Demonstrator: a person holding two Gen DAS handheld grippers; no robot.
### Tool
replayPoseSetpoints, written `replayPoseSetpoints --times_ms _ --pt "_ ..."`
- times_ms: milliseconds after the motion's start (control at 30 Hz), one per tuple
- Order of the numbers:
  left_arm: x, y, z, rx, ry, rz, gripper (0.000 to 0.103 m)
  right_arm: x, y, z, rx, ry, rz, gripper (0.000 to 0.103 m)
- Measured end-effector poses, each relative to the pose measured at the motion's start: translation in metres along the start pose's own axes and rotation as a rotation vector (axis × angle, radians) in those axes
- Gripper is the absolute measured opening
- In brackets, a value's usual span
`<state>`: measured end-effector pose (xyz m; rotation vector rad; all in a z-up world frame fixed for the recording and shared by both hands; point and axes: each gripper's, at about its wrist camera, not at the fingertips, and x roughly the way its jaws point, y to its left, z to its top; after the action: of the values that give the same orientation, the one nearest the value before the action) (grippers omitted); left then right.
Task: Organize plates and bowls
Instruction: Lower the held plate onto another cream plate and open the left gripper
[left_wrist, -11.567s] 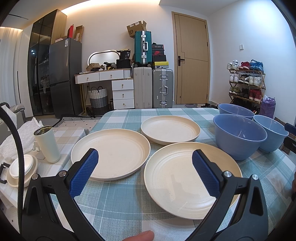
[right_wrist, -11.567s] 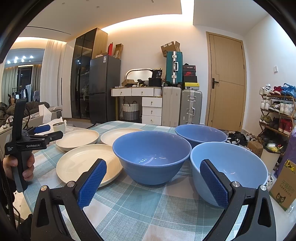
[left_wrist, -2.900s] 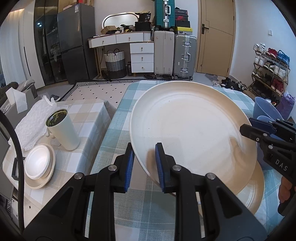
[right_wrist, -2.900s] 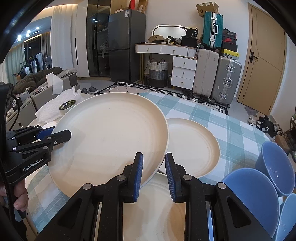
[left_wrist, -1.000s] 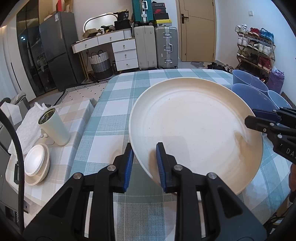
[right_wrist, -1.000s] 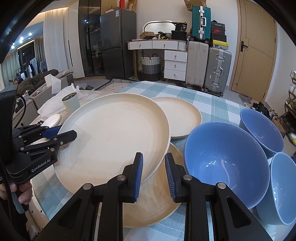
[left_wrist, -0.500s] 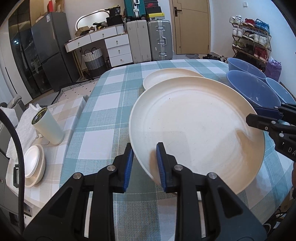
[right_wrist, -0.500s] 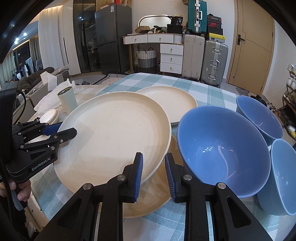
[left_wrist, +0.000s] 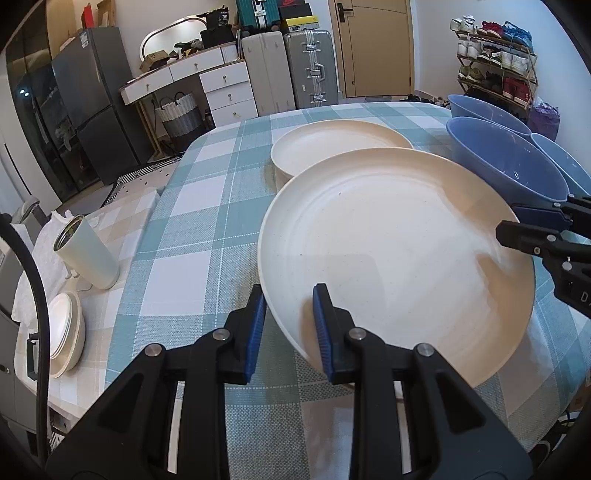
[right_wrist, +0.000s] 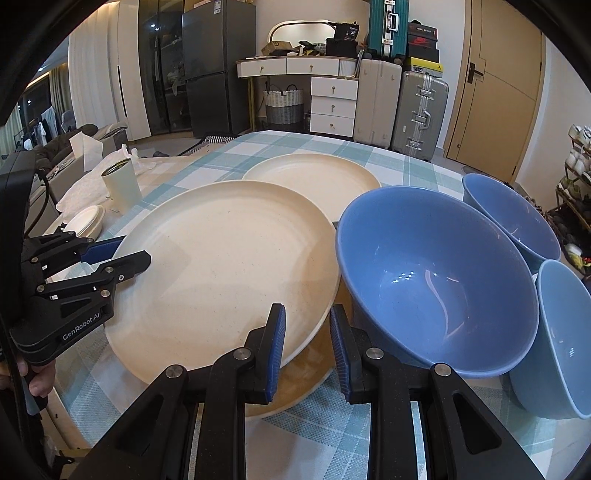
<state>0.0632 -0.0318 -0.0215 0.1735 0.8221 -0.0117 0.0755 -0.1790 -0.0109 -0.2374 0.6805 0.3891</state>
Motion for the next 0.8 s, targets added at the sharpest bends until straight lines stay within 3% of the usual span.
replayPoseSetpoints --times_ms 800 --pt "0.018 -0.013 -0.007 0.055 0.016 0.047 0.024 0.012 0.008 -0.009 -0.033 0.025 -0.038 0.025"
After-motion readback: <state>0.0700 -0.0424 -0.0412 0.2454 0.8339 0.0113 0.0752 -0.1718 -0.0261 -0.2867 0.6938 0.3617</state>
